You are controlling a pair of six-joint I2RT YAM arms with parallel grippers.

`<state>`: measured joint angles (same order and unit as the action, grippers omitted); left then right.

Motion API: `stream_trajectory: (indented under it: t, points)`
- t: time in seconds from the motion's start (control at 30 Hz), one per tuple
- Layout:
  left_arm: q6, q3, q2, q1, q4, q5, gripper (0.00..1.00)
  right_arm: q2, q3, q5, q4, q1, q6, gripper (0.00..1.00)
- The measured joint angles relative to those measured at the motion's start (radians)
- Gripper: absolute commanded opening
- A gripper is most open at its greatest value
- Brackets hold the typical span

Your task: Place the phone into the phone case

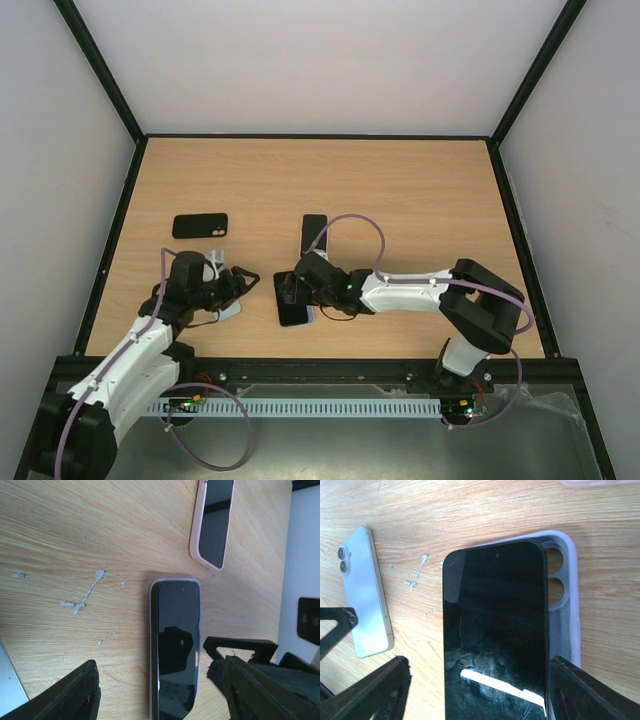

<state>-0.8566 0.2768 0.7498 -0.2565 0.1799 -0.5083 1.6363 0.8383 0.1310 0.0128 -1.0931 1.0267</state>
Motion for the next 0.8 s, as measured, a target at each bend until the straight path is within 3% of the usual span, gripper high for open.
stream_trajectory:
  t: [0.4, 0.8]
  points:
    - [-0.054, -0.055, 0.124, -0.057, -0.137, -0.04, 0.61, -0.02, -0.079, -0.058, 0.03, 0.037, -0.055, 0.53]
    - [-0.095, -0.064, 0.253, -0.145, -0.266, -0.021, 0.27, 0.028, -0.168, 0.071, 0.254, 0.06, -0.022, 0.36]
